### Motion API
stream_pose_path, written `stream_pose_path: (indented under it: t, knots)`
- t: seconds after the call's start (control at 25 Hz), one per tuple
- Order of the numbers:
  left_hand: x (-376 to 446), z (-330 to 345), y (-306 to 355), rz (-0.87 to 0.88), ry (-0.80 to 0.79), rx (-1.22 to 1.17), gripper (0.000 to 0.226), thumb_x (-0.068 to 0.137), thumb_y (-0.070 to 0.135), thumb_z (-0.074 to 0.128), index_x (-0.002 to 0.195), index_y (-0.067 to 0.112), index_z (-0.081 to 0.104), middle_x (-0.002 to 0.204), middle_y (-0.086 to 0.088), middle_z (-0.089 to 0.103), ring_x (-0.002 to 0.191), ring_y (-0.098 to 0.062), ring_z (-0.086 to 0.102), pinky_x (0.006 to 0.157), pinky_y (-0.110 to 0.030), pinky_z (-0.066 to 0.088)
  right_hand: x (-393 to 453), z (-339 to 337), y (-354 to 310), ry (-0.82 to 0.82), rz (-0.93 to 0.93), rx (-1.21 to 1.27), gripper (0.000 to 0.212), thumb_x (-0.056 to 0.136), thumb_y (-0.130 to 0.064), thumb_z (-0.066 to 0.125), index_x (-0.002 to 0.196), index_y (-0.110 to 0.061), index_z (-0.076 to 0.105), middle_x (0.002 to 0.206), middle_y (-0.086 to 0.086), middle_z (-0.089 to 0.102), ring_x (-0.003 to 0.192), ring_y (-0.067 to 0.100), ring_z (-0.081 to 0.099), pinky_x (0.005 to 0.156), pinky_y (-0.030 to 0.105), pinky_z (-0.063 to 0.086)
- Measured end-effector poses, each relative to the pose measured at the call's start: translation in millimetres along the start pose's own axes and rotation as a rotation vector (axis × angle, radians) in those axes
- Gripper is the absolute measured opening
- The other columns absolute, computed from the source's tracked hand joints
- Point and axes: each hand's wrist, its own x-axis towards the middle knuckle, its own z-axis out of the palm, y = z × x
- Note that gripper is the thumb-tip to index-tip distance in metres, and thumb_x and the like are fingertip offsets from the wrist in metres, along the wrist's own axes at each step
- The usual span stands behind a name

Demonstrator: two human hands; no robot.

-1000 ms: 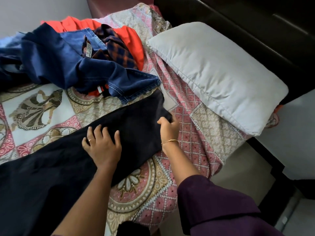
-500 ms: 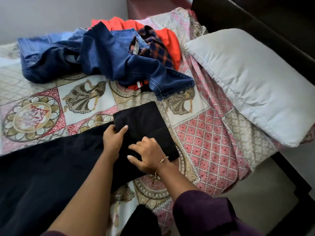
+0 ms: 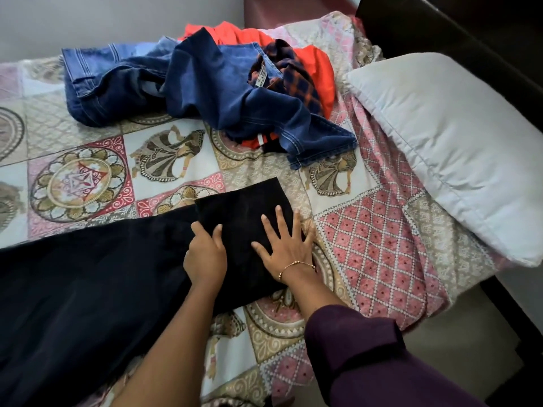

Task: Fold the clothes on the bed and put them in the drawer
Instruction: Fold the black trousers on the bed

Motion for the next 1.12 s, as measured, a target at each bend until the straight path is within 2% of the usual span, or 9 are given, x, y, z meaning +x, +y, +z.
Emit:
stream_pose_path:
  t: [0.12, 0.28, 0.36, 0.48, 0.56, 0.72, 0.84, 0.92, 1.12]
  knots:
    - [14, 3, -9, -0.048, -0.105, 0.036, 0.05, 0.093, 0.045, 0.05, 0.114, -0.001, 0.041, 0.107, -0.022, 0.061, 0.095, -0.04, 0.059, 0.069, -0.04, 0.043, 4, 3, -2, 0.0, 0.01, -0.021, 0.065, 0.092, -0.063, 0.019, 0.148, -0.038, -0.004, 0.156, -0.006, -0.019, 0.143, 0.033, -0.017, 0.11, 0.061, -0.002]
    - [11, -3, -15, 0.035, 0.114, 0.188, 0.072, 0.089, 0.041, 0.059, 0.142, 0.002, 0.028, 0.133, -0.02, 0.046, 0.123, -0.037, 0.041, 0.095, -0.047, 0.036, 4, -3, -2, 0.287, 0.059, 0.144, 0.045, 0.098, -0.04, 0.039, 0.141, -0.028, 0.037, 0.148, 0.011, 0.027, 0.128, 0.037, 0.034, 0.1, 0.047, 0.031]
    - [14, -5, -21, 0.1, 0.098, 0.262, 0.077, 0.091, 0.045, 0.052, 0.148, 0.005, 0.019, 0.146, -0.016, 0.033, 0.137, -0.033, 0.025, 0.109, -0.049, 0.021, 13, -14, 4, 0.326, 0.204, 0.301, 0.044, 0.096, -0.03, 0.049, 0.137, -0.017, 0.041, 0.133, 0.015, 0.04, 0.114, 0.032, 0.046, 0.092, 0.041, 0.043]
    - [18, -3, -31, 0.128, -0.141, 0.38, 0.086, 0.089, 0.064, 0.034, 0.151, 0.011, 0.007, 0.159, -0.002, 0.004, 0.146, -0.025, -0.005, 0.115, -0.049, -0.004, 30, -33, 14, 0.18, 0.296, 0.483, 0.04, 0.095, -0.029, 0.052, 0.127, -0.005, 0.049, 0.124, 0.017, 0.054, 0.113, 0.033, 0.052, 0.087, 0.037, 0.043]
    - [19, -1, -33, 0.168, -0.171, 0.412, 0.092, 0.086, 0.071, 0.03, 0.151, 0.013, 0.001, 0.159, 0.001, -0.004, 0.146, -0.024, -0.01, 0.115, -0.049, -0.008, 33, -42, 14, 0.242, 0.234, 0.516, 0.035, 0.096, -0.025, 0.05, 0.122, -0.002, 0.055, 0.122, 0.016, 0.058, 0.113, 0.032, 0.053, 0.085, 0.036, 0.042]
    - [16, -7, -27, 0.261, -0.213, 0.391, 0.097, 0.08, 0.079, 0.02, 0.151, 0.015, 0.007, 0.159, 0.001, 0.0, 0.146, -0.021, -0.007, 0.117, -0.046, -0.003, 32, -49, 23, 0.386, 0.269, 0.523, 0.032, 0.097, -0.019, 0.048, 0.126, -0.007, 0.055, 0.123, 0.013, 0.057, 0.111, 0.031, 0.053, 0.082, 0.035, 0.042]
    - [10, -9, -25, 0.425, -0.172, 0.414, 0.114, 0.066, 0.088, -0.007, 0.149, 0.018, 0.025, 0.158, 0.001, 0.012, 0.147, -0.019, 0.0, 0.117, -0.043, -0.005, 36, -45, 41, 0.35, 0.367, 0.489, 0.03, 0.097, -0.019, 0.047, 0.125, -0.01, 0.055, 0.119, 0.015, 0.057, 0.107, 0.033, 0.055, 0.075, 0.033, 0.04]
    - [8, -4, -29, 0.433, -0.136, 0.436, 0.107, 0.067, 0.085, -0.005, 0.147, 0.023, 0.03, 0.157, 0.005, 0.016, 0.147, -0.018, 0.0, 0.114, -0.047, -0.012, 40, -40, 46, 0.305, 0.422, 0.513, 0.03, 0.098, -0.02, 0.046, 0.126, -0.012, 0.054, 0.118, 0.016, 0.057, 0.107, 0.034, 0.055, 0.071, 0.031, 0.037]
    - [11, 9, -46, 0.41, -0.264, 0.487, 0.103, 0.063, 0.083, -0.008, 0.15, 0.029, 0.001, 0.151, 0.016, -0.022, 0.139, -0.014, -0.03, 0.109, -0.052, -0.021, 43, -23, 42, 0.253, 0.467, 0.419, 0.03, 0.099, -0.025, 0.042, 0.126, -0.012, 0.049, 0.117, 0.017, 0.055, 0.106, 0.035, 0.054, 0.067, 0.033, 0.036]
